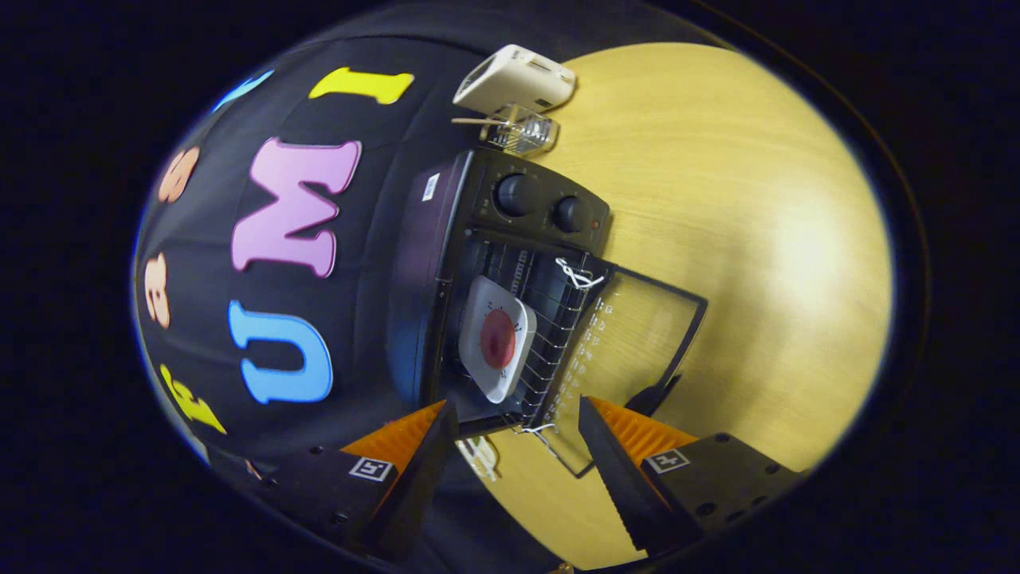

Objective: Open the toaster oven, put the food inside, and close the toaster oven door.

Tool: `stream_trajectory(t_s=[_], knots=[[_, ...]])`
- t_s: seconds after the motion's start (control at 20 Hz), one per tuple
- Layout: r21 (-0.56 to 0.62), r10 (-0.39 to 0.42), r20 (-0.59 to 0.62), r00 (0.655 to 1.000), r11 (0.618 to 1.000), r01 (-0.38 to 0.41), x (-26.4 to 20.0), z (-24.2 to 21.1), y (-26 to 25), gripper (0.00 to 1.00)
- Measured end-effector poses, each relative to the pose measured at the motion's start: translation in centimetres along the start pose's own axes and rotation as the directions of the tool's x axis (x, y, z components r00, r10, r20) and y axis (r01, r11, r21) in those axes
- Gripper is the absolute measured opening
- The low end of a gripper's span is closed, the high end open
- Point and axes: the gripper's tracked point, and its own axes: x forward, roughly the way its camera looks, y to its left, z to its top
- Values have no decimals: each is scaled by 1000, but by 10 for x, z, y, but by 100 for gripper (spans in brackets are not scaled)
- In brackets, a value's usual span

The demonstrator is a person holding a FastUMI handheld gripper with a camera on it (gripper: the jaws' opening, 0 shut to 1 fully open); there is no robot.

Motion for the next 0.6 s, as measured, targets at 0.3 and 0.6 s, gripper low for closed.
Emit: stream_trajectory(t_s=[0.3,0.6], knots=[[-454,13,-39,999,891,-29,-28,-30,-28,98],[-851,-116,35,993,517,90,-16,-52,-90,99]])
